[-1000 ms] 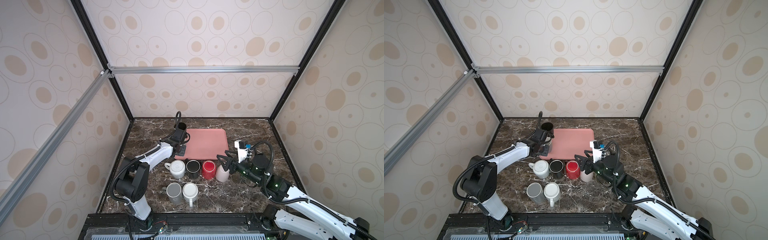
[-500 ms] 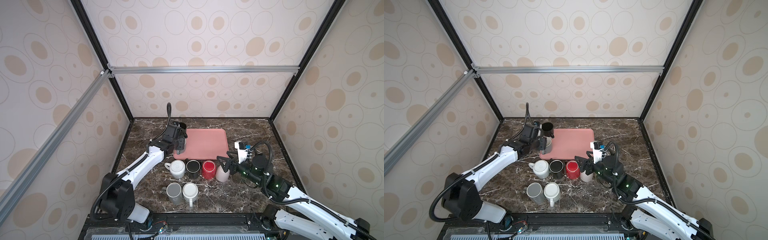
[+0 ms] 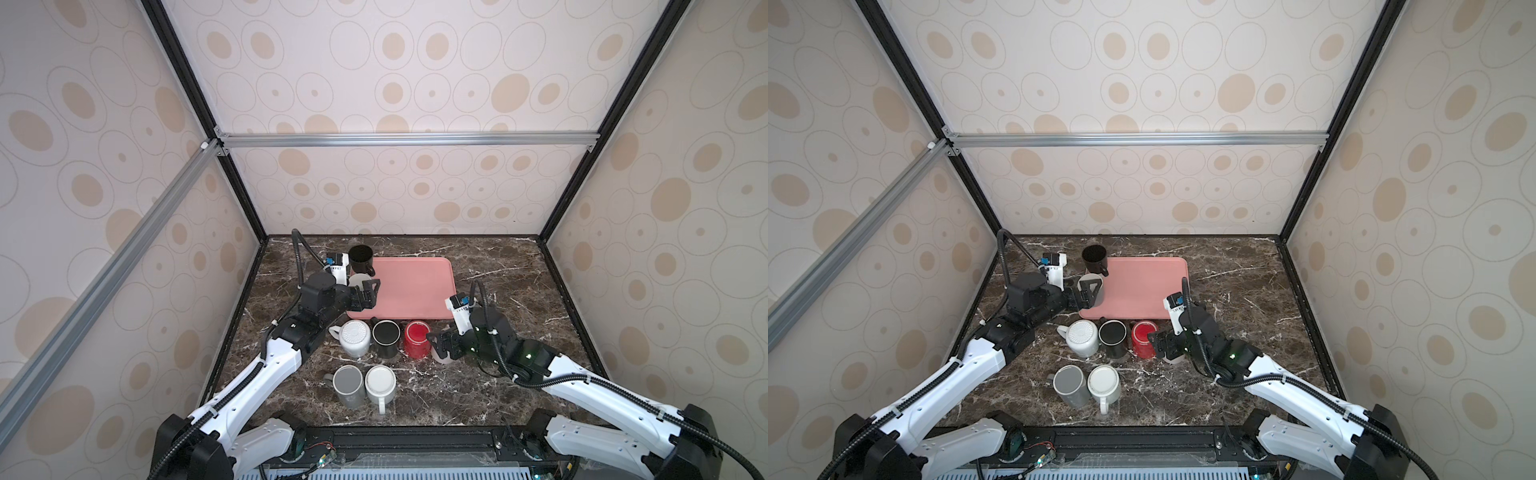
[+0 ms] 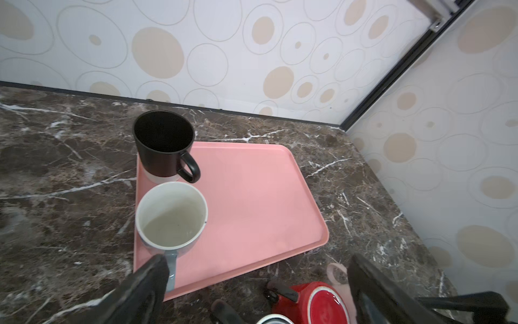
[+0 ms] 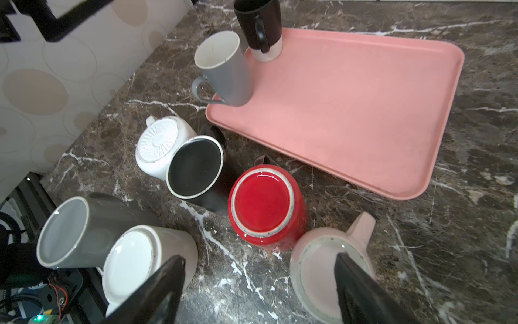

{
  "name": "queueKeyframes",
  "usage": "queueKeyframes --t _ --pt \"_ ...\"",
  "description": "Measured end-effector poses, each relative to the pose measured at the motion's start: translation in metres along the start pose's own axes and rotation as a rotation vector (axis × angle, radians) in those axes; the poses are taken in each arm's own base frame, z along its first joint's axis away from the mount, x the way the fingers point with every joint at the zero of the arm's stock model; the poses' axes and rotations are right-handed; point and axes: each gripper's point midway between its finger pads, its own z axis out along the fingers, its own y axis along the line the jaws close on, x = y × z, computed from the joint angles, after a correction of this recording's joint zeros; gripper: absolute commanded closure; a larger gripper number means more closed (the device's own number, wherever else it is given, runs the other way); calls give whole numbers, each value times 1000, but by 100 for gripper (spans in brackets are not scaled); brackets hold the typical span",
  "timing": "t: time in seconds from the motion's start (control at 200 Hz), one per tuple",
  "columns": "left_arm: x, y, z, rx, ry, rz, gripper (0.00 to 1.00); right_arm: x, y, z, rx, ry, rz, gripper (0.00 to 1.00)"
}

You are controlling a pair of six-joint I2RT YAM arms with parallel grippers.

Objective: Turn the mug right side up
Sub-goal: Place the mug on the tray, then move the mug to the bottom-center of the table.

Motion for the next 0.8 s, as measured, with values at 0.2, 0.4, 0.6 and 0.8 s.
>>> queueKeyframes --t 0.2,0.4,0.6,0.8 --pt "-11 -18 -17 102 -69 -27 1 -6 -3 6 47 47 -21 13" --pt "-3 -21 -18 140 -67 -48 1 -4 -22 22 81 115 26 12" --pt "19 -16 -16 146 -21 -72 0 3 -25 37 69 188 50 12" --pt "21 -16 -19 155 -26 -71 1 10 -31 44 55 234 81 12"
